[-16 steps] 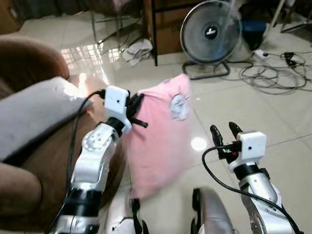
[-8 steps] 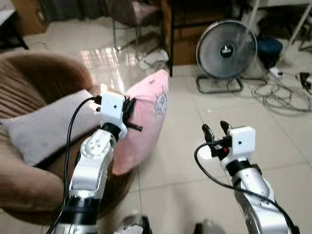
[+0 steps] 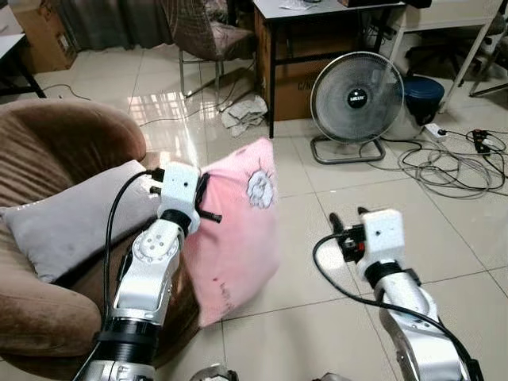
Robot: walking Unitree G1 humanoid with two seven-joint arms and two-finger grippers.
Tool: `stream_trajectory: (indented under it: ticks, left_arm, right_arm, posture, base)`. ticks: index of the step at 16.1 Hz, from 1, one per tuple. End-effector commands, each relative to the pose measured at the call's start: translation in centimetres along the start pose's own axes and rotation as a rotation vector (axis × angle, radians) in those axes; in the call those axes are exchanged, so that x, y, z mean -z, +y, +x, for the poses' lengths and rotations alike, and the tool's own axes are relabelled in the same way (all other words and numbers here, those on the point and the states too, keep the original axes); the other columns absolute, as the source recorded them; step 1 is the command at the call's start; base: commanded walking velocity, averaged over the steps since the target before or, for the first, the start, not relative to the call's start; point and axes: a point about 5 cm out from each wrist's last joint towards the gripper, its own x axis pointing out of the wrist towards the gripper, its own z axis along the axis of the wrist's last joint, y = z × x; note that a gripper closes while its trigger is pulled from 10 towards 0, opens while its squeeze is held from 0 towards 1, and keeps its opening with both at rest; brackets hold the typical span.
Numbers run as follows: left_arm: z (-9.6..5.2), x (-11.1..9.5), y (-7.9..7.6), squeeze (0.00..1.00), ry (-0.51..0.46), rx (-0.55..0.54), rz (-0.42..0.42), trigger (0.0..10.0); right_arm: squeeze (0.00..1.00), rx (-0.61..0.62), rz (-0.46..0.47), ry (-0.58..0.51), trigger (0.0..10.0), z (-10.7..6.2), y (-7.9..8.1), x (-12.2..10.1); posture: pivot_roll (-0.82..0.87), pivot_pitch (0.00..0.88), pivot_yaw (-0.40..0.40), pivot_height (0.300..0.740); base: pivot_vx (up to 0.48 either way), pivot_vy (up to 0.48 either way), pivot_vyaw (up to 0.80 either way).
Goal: Move the pillow to the sofa from floor
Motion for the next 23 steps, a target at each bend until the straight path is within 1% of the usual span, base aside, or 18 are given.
stream_trajectory:
  ticks: [1,5,7,8,10,11,12,16,23]
  left_arm:
    - [0.2,-1.0,0.4,0.00,-0.054,-0.026,0.013,10.0]
    - [0.3,-1.0,0.4,0.00,-0.057,-0.036,0.012,10.0]
    - [0.4,-1.2,0.3,0.00,-0.066,-0.036,0.026,10.0]
    - [0.5,-1.1,0.2,0.00,-0.043,-0.041,-0.012,10.0]
    - [0.7,-1.6,0.2,0.00,-0.073,-0.042,-0.020,10.0]
    - [0.7,-1.8,0.0,0.00,-0.092,-0.002,-0.044,10.0]
    - [0.7,-1.9,-0.1,0.00,-0.097,0.007,-0.054,10.0]
    - [0.7,-1.8,-0.3,0.00,-0.095,0.018,-0.074,10.0]
    - [0.7,-1.7,-0.4,0.00,-0.087,0.027,-0.080,10.0]
  right_arm:
    - [0.00,-0.019,-0.024,-0.010,10.0,0.3,0.1,-0.5]
    - [0.00,-0.015,-0.037,-0.008,10.0,0.5,-0.2,-0.4]
    - [0.00,-0.010,-0.052,0.001,10.0,0.6,-0.4,-0.3]
    - [0.00,0.000,-0.063,0.010,10.0,0.6,-0.6,-0.1]
    - [0.00,0.032,-0.032,0.027,10.0,0.7,-0.9,0.2]
    - [0.00,0.022,-0.051,0.020,10.0,0.7,-0.9,0.2]
    - [0.00,0.022,-0.050,0.021,10.0,0.7,-1.0,0.3]
    - [0.00,0.019,-0.049,0.020,10.0,0.7,-1.0,0.4]
    - [0.00,0.017,-0.049,0.017,10.0,0.6,-1.2,0.6]
  posture:
    - [-0.06,0.000,0.065,0.740]
    - [-0.06,0.000,0.064,0.740]
    - [-0.06,0.000,0.064,0.740]
    - [-0.06,0.000,0.064,0.740]
    - [-0.06,0.000,0.062,0.740]
    - [-0.07,0.000,0.061,0.740]
    - [-0.07,0.001,0.061,0.740]
    - [-0.07,0.003,0.060,0.740]
    - [-0.07,0.006,0.054,0.740]
  base:
    - [0.000,-0.480,0.55]
    - [0.000,-0.480,0.80]
    - [0.000,-0.407,0.80]
    - [0.000,0.000,0.80]
    - [0.000,0.000,0.00]
    - [0.000,0.000,0.00]
    - [0.000,0.000,0.00]
    - [0.288,0.000,0.00]
    - [0.324,0.000,0.00]
